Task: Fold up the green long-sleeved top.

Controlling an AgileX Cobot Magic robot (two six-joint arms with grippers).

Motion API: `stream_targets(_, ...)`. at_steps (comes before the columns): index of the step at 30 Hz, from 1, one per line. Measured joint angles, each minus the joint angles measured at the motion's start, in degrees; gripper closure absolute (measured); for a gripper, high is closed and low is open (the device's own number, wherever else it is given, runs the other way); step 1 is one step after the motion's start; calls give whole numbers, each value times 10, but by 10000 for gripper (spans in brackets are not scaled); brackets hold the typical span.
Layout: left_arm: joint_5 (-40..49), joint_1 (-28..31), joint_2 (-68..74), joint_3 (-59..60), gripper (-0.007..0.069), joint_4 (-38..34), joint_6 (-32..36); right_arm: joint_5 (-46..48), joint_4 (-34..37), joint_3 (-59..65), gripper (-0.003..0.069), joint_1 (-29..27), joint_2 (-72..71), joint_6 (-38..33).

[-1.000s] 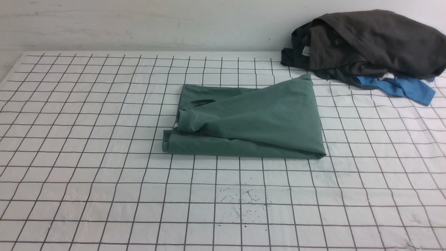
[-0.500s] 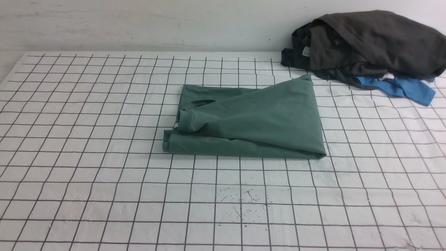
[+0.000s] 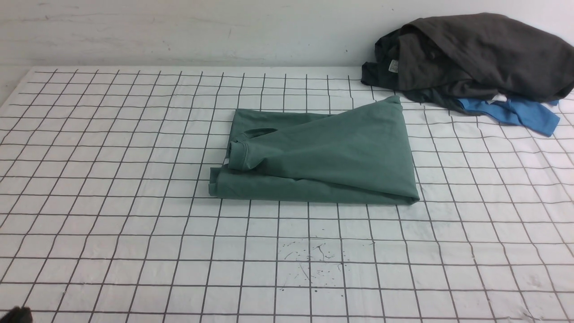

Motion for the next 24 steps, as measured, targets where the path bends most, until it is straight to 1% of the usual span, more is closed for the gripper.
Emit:
stream_targets(3,4,-3,0,-1,631,-2,-5,0,0,0,673,0,0,2)
stream_targets(9,8,-26,0,-1,631,-4,-18,0,0,0,673,0,0,2)
stream_targets(24,1,-28,0,-1,631,-4,-15,0,0,0,673,0,0,3)
